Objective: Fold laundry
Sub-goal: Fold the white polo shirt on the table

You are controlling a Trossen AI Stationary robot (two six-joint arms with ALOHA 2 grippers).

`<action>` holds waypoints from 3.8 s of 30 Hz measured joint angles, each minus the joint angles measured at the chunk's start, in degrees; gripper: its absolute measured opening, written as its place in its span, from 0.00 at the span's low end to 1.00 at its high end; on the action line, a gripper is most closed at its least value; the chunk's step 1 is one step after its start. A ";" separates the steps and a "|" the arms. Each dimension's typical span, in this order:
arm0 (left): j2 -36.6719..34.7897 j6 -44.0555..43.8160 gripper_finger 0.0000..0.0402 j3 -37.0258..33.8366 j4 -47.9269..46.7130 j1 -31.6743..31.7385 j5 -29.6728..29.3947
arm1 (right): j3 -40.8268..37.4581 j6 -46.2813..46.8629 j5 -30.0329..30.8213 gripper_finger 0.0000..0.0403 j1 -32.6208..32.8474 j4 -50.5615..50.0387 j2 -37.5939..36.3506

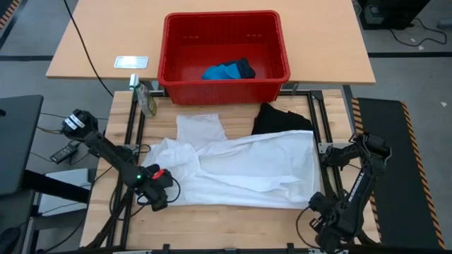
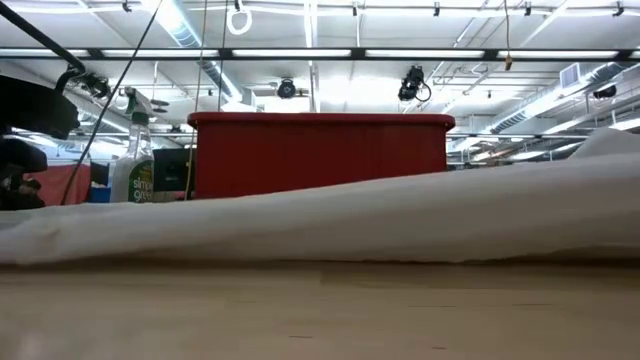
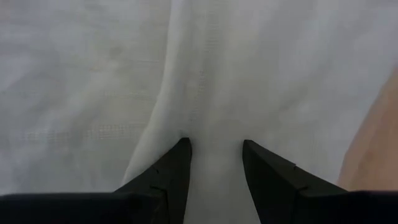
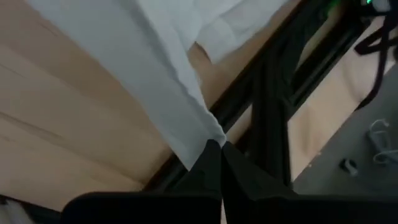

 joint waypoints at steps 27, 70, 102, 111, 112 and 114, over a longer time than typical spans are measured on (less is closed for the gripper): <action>0.15 2.36 0.39 2.73 -0.62 0.48 1.20 | -19.83 3.15 32.67 0.46 -16.38 33.89 -15.06; 0.00 -1.08 0.39 2.93 -2.30 4.58 1.10 | -21.03 -36.91 27.23 0.11 -46.14 3.30 -25.61; 0.07 -23.09 0.39 3.62 12.66 -14.92 9.94 | -16.76 -2.80 12.27 0.27 -16.06 45.66 -1.89; -0.12 -7.85 0.39 17.14 -11.14 -9.92 4.54 | -8.46 -7.05 27.81 0.27 -17.95 27.46 -10.50; -0.27 -4.93 0.39 18.86 -14.40 -8.03 3.76 | -8.49 -10.74 29.56 0.27 -19.72 27.20 -11.03; -0.71 0.77 0.39 21.69 -19.22 -3.43 3.24 | -8.56 -20.00 30.46 0.27 -24.48 28.07 -11.45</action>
